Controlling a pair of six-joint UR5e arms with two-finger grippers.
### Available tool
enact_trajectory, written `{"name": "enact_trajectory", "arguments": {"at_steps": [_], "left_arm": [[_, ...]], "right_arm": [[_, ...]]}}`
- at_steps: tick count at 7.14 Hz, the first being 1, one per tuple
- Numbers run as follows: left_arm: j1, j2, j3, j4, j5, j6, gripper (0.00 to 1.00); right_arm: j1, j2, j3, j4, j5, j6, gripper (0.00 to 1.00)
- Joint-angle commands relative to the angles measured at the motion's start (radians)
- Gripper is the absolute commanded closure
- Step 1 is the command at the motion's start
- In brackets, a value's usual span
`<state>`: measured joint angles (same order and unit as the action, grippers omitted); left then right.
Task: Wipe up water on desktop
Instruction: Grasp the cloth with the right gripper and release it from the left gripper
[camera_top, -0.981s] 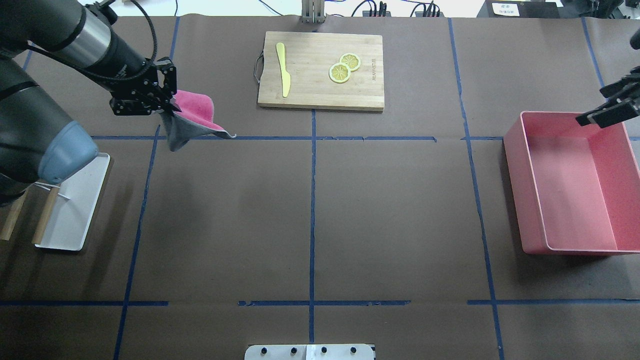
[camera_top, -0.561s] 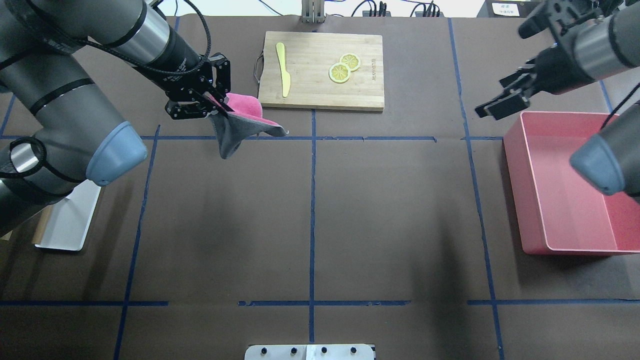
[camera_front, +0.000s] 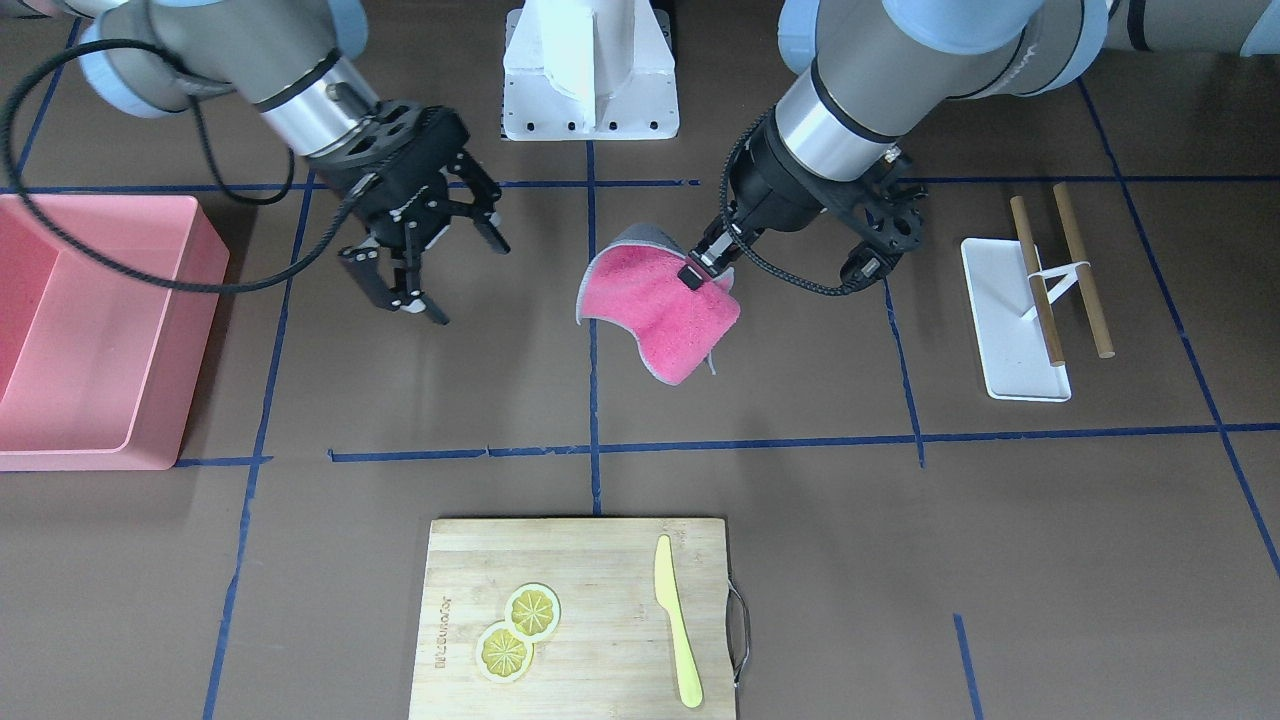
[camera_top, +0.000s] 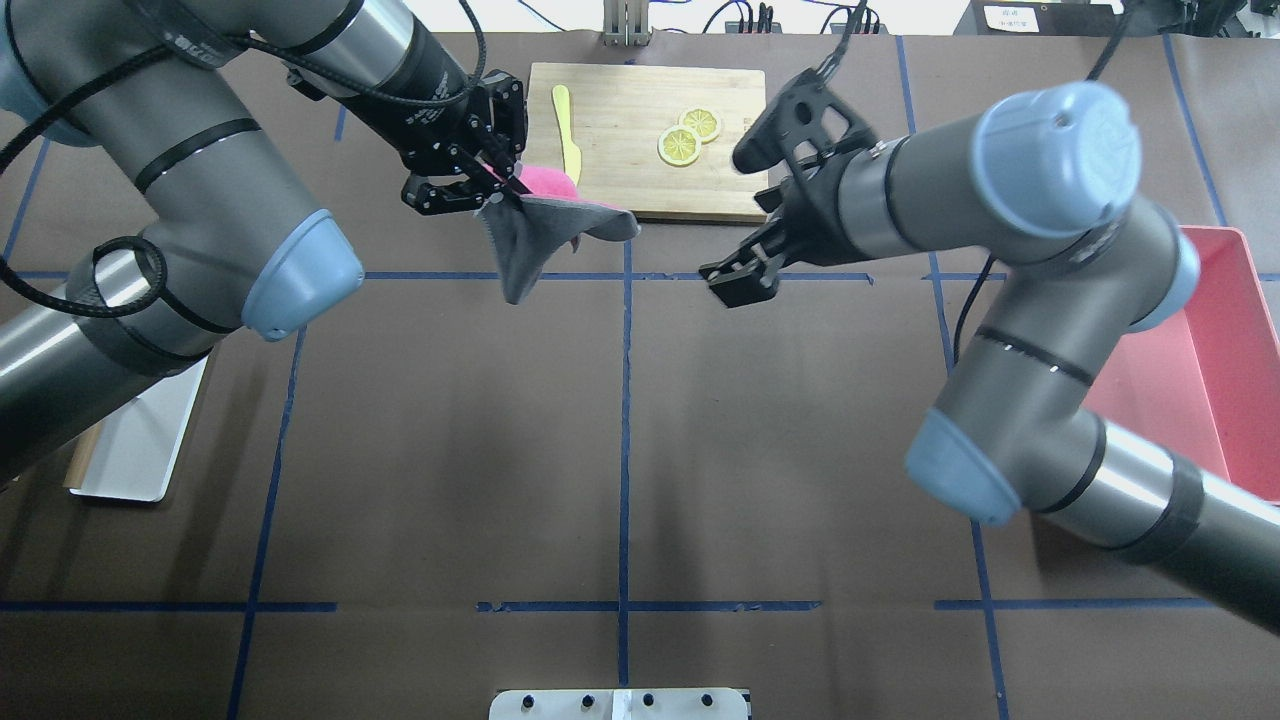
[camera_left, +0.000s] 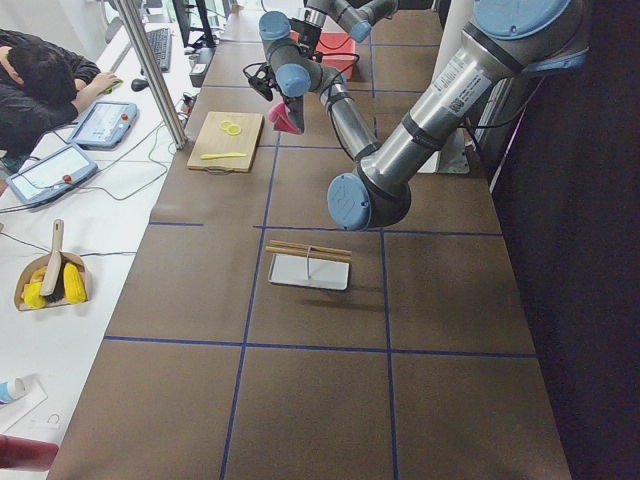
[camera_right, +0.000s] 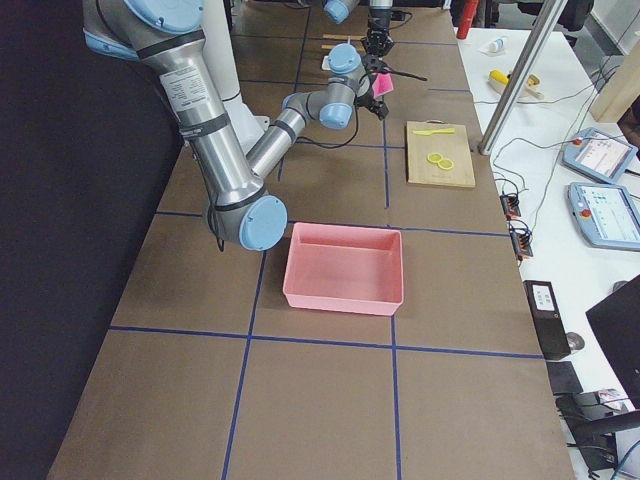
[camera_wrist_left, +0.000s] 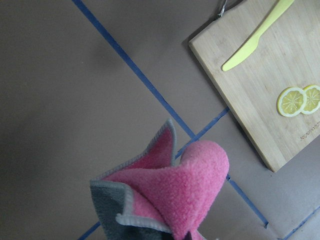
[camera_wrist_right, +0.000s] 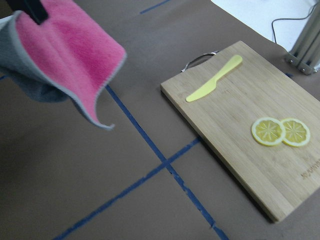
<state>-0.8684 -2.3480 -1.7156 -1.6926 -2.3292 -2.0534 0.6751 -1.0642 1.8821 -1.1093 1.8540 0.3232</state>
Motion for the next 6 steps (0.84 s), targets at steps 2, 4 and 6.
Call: {"name": "enact_trajectory", "arguments": {"at_steps": [2,4,6], "left_arm": [[0.040,-0.037,0.013,-0.016,0.001,-0.030,0.95],[0.057,-0.044,0.013,-0.039,0.001,-0.030,0.94],[0.069,-0.044,0.014,-0.045,0.001,-0.028,0.93]], "right_arm": [[-0.089,0.038,0.002,0.000,-0.116,-0.007,0.01],[-0.107,0.046,0.002,0.000,-0.140,-0.010,0.02],[-0.109,0.041,-0.003,0.040,-0.137,-0.010,0.56]]}}
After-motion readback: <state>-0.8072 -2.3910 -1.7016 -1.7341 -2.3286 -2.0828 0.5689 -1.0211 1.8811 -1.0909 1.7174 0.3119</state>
